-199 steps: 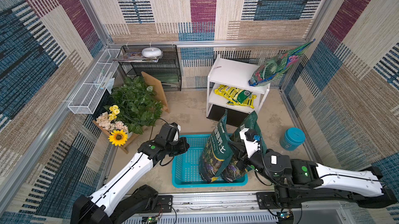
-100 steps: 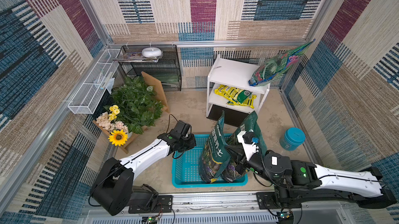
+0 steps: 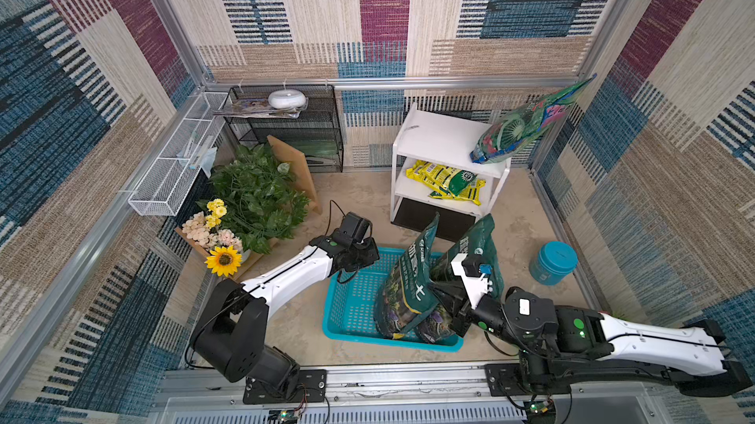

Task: Take down the fertilizer bag from the shelf
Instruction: Adjust the storage box at the center of the board.

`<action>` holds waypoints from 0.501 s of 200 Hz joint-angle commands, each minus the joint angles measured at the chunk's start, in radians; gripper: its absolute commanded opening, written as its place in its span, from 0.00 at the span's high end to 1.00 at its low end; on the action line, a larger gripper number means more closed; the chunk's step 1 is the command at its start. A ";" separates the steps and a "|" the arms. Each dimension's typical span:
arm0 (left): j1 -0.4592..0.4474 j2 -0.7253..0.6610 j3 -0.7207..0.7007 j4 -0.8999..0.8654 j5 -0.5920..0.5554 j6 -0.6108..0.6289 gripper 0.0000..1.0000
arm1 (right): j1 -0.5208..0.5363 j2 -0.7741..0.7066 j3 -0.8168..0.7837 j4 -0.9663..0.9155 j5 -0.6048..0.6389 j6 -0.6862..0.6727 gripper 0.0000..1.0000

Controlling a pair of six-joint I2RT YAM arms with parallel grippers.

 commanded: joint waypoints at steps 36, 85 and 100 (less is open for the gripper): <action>-0.001 -0.040 -0.002 0.061 -0.039 -0.011 1.00 | 0.001 0.040 0.074 -0.016 -0.014 -0.018 0.60; -0.015 -0.225 0.041 0.012 0.039 -0.005 0.49 | 0.001 0.012 0.326 -0.047 0.262 -0.140 0.01; -0.015 -0.293 0.077 -0.031 0.024 0.002 0.33 | 0.002 0.041 0.408 -0.041 0.391 -0.197 0.00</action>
